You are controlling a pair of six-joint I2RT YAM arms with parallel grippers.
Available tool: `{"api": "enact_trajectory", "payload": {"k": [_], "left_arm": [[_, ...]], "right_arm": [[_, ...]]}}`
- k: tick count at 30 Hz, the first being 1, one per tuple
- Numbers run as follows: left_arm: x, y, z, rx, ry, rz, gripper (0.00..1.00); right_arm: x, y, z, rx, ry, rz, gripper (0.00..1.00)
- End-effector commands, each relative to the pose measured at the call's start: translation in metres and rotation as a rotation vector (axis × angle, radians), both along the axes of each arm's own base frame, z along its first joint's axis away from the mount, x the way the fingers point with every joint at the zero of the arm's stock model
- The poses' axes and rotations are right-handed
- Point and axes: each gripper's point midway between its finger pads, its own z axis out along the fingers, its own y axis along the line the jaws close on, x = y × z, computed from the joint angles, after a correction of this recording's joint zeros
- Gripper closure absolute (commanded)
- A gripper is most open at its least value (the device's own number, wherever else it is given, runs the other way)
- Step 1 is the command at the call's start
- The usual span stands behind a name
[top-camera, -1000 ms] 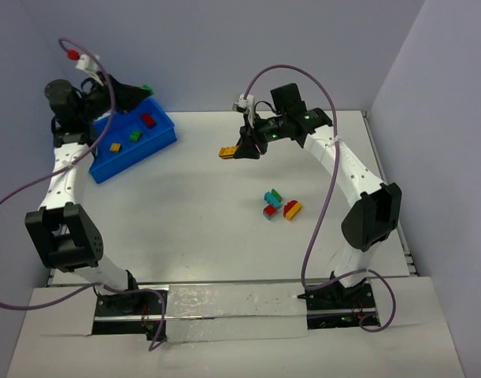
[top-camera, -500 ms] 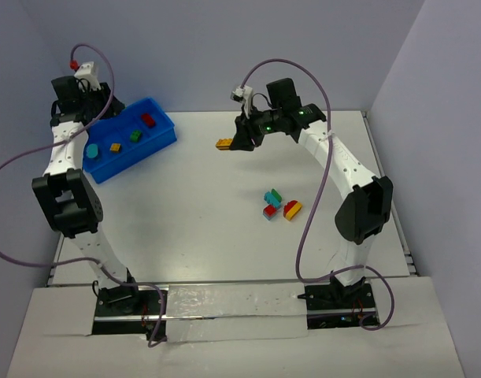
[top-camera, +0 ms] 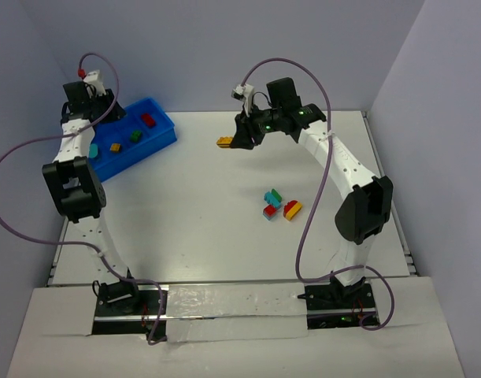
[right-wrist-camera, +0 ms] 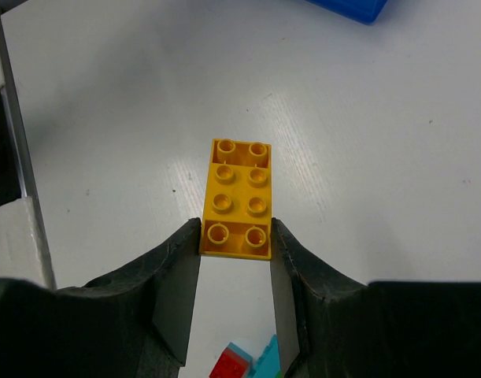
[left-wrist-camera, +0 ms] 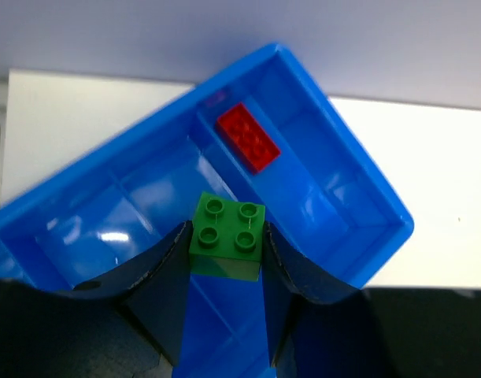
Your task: Sort the legos into containers by color
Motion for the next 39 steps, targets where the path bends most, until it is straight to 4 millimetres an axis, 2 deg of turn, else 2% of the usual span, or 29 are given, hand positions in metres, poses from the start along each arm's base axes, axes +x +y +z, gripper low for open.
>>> {"api": "enact_trajectory", "payload": {"k": [1,8,12,16,24,26,29,34,36,37,38,39], "left_arm": [[0.027,0.004,0.014,0.023,-0.112,-0.018,0.99],[0.040,0.005,-0.009,0.050,-0.107,-0.011,0.93],[0.045,0.007,-0.016,0.072,-0.106,0.007,0.80],[0.049,0.007,-0.019,0.100,-0.112,0.015,0.63],[0.059,0.014,-0.016,0.220,-0.133,0.070,0.50],[0.061,0.019,-0.012,0.250,-0.144,0.091,0.45],[0.062,0.019,-0.001,0.278,-0.167,0.094,0.29],[0.061,0.019,0.020,0.296,-0.195,0.087,0.25],[0.056,0.013,0.043,0.277,-0.232,0.051,0.26],[0.048,0.006,0.063,0.225,-0.264,0.026,0.26],[0.040,-0.011,0.070,0.135,-0.290,-0.074,0.27],[0.026,-0.027,0.091,0.067,-0.331,-0.170,0.28]], "right_arm": [[0.005,0.001,0.022,0.010,-0.087,-0.017,1.00],[0.009,-0.002,0.023,-0.006,-0.099,-0.034,1.00],[0.006,-0.004,0.020,-0.012,-0.092,-0.037,1.00],[0.006,-0.004,0.019,-0.016,-0.094,-0.037,1.00],[0.007,-0.001,0.018,-0.008,-0.083,-0.029,1.00],[0.007,0.000,0.017,-0.008,-0.080,-0.027,1.00],[0.008,0.001,0.017,-0.003,-0.078,-0.022,1.00],[0.010,0.005,0.020,0.018,-0.071,-0.012,1.00],[0.010,0.008,0.024,0.034,-0.078,0.001,1.00],[0.008,0.009,0.027,0.044,-0.082,0.007,1.00],[0.007,0.011,0.029,0.061,-0.085,0.020,1.00],[0.004,0.013,0.033,0.081,-0.093,0.032,1.00]]}}
